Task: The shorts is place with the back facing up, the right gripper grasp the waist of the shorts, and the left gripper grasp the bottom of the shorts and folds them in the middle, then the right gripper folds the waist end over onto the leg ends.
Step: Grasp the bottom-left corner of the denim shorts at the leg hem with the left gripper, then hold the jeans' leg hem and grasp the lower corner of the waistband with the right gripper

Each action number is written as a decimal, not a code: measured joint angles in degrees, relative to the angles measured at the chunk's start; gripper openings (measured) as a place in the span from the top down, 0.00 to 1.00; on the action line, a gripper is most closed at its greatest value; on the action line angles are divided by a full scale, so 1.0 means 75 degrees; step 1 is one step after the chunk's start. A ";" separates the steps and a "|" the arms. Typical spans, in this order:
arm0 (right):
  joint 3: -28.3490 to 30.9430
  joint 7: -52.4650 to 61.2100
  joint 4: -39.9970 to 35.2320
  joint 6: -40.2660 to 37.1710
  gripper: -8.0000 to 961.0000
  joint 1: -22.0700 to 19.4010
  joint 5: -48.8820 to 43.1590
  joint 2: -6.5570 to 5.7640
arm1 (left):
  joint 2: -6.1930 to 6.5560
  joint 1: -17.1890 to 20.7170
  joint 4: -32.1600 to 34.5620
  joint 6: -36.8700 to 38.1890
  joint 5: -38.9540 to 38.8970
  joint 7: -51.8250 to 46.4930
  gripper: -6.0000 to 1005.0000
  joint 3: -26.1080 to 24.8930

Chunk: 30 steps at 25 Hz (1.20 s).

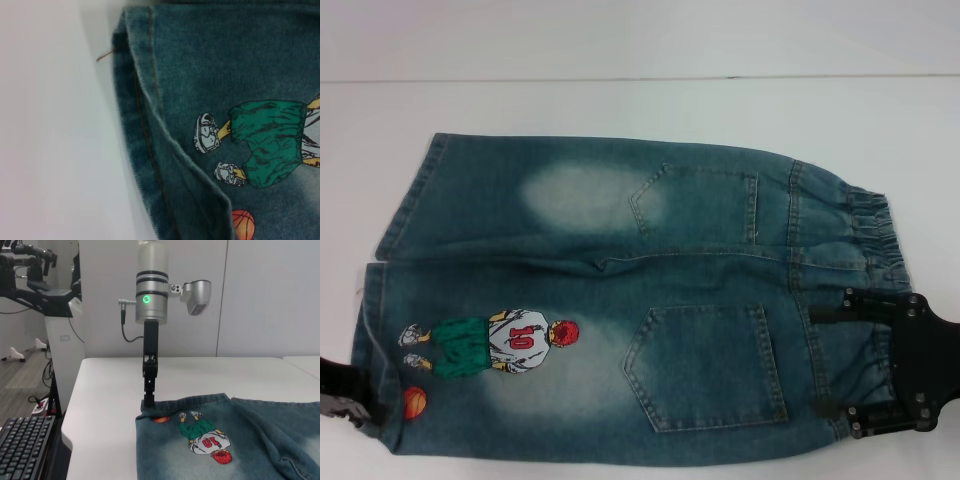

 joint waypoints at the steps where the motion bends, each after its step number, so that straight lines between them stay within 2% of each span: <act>1: 0.0017 -0.0012 0.0008 -0.0003 0.04 -0.0006 0.0003 0.0000 | -0.0007 -0.0005 0.0001 -0.0007 0.0000 -0.0002 0.90 0.0050; 3: 0.0055 -0.0024 0.0011 -0.0021 0.04 -0.0016 0.0007 0.0000 | -0.0013 -0.0017 -0.0001 -0.0046 0.0000 -0.0003 0.93 0.0126; 21: 0.0481 0.0033 -0.0010 -0.0128 0.04 -0.0187 0.0022 -0.0001 | -0.0011 -0.0076 -0.0080 -0.0084 -0.0007 0.0319 0.92 0.0567; 25: 0.1017 0.0290 -0.0335 -0.0136 0.04 -0.0483 0.0014 -0.0094 | 0.0000 -0.0122 -0.0077 -0.0195 -0.0004 0.0328 0.92 0.0662; 30: 0.1100 0.1129 -0.1042 -0.0186 0.04 -0.0748 -0.0142 -0.0214 | 0.0003 -0.0225 -0.0083 -0.0233 0.0000 0.0332 0.93 0.0753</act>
